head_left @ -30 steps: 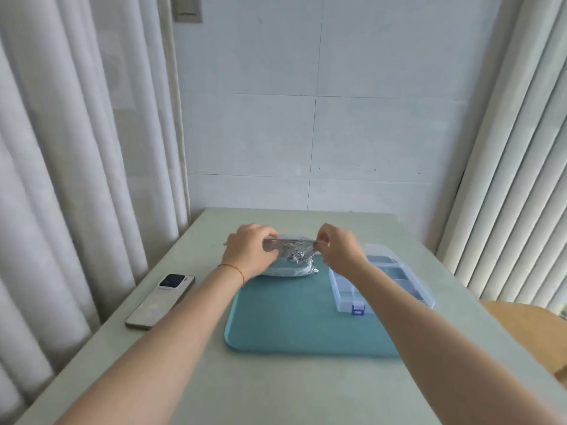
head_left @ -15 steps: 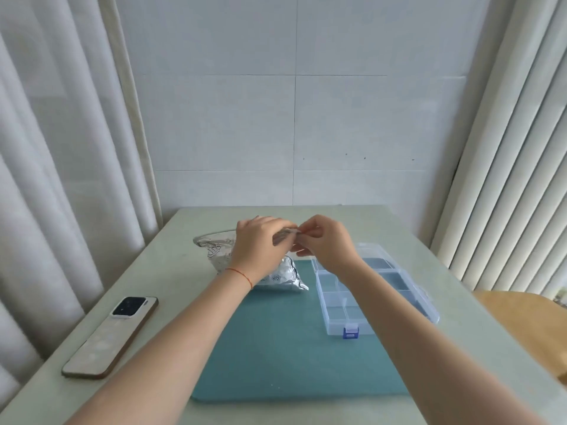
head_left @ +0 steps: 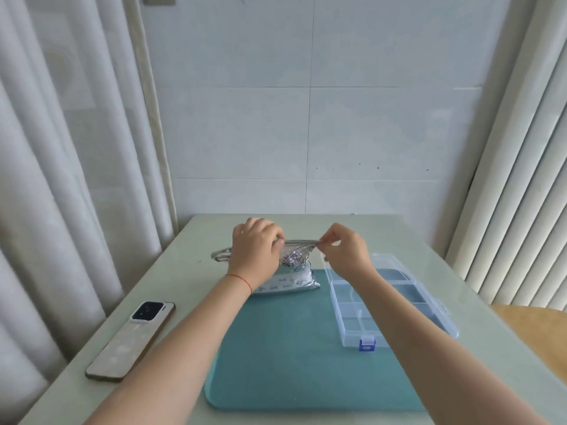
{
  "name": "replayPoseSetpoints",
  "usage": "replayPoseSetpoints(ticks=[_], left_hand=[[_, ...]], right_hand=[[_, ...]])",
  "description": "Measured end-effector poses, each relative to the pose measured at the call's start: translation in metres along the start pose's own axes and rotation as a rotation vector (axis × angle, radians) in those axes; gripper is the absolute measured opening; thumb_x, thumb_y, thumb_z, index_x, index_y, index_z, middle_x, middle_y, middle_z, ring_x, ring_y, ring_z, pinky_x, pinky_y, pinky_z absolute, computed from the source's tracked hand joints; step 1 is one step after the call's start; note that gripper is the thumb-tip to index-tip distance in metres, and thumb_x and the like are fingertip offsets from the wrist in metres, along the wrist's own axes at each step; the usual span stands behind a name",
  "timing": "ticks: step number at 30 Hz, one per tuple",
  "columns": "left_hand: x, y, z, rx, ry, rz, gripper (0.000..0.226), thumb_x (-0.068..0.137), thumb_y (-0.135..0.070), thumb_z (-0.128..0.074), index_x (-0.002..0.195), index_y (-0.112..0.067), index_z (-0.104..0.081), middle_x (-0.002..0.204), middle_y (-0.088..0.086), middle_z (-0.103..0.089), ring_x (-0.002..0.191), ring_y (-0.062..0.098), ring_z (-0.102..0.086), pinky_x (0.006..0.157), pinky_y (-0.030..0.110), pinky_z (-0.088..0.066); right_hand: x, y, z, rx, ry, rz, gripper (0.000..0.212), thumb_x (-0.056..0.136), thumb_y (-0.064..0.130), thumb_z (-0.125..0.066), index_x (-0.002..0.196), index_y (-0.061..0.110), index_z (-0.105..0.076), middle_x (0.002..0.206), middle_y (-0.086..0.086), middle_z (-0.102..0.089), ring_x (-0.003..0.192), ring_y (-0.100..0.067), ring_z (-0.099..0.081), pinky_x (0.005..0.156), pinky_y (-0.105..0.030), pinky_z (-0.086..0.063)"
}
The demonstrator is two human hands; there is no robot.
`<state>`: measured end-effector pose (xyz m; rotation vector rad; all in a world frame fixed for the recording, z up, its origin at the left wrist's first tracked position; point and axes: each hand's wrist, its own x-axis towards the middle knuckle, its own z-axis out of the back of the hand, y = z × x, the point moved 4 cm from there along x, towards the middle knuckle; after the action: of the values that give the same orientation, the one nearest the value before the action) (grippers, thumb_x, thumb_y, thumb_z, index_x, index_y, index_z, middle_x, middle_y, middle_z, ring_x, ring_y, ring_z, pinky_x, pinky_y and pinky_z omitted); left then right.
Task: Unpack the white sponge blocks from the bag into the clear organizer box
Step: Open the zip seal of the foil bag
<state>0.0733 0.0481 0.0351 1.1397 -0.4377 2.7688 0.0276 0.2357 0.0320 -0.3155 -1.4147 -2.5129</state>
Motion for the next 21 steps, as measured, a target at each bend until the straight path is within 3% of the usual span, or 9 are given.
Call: replayPoseSetpoints(ticks=[5,8,14,17,21], left_hand=[[-0.010,0.024,0.013,0.091,0.044,0.091,0.006,0.092,-0.018,-0.059,0.089,-0.021,-0.063,0.096,-0.006,-0.062,0.102,0.023,-0.050,0.089,0.037,-0.028],[-0.020,0.043,0.020,0.044,0.047,0.144,0.006,0.094,-0.014,-0.056,0.091,-0.016,-0.060,0.095,-0.001,-0.063,0.099,0.026,-0.052,0.081,0.037,-0.035],[-0.041,0.071,0.027,-0.113,0.047,0.372,0.010,0.098,-0.015,-0.049,0.098,-0.012,-0.058,0.103,0.004,-0.061,0.097,0.026,-0.055,0.072,0.037,-0.043],[-0.043,0.072,0.029,-0.164,0.065,0.437,0.009,0.095,-0.015,-0.049,0.098,-0.015,-0.058,0.103,0.001,-0.061,0.090,0.025,-0.056,0.071,0.034,-0.042],[-0.032,0.059,0.032,-0.264,0.134,0.449,0.011,0.091,-0.025,-0.052,0.090,-0.024,-0.063,0.088,-0.008,-0.062,0.087,0.020,-0.058,0.069,0.029,-0.040]], right_hand=[[0.009,0.002,0.002,-0.103,-0.099,-0.048,0.014,0.090,0.009,-0.058,0.082,0.021,-0.062,0.096,-0.002,-0.064,0.077,-0.019,-0.056,0.059,-0.029,-0.045],[0.010,-0.002,0.004,-0.121,-0.136,-0.104,0.012,0.090,0.010,-0.057,0.084,0.020,-0.060,0.095,-0.005,-0.065,0.078,-0.023,-0.058,0.069,-0.036,-0.051],[0.003,-0.005,0.002,-0.129,-0.236,-0.162,0.017,0.089,0.009,-0.051,0.085,0.023,-0.059,0.095,-0.006,-0.066,0.077,-0.027,-0.061,0.064,-0.034,-0.049],[0.002,-0.001,0.000,-0.124,-0.231,-0.151,0.014,0.092,0.013,-0.050,0.090,0.022,-0.061,0.097,-0.008,-0.067,0.076,-0.027,-0.060,0.059,-0.032,-0.044],[0.003,0.007,-0.006,-0.126,-0.136,-0.091,0.018,0.093,0.012,-0.049,0.108,0.018,-0.057,0.103,-0.011,-0.064,0.074,-0.022,-0.059,0.056,-0.027,-0.039]])
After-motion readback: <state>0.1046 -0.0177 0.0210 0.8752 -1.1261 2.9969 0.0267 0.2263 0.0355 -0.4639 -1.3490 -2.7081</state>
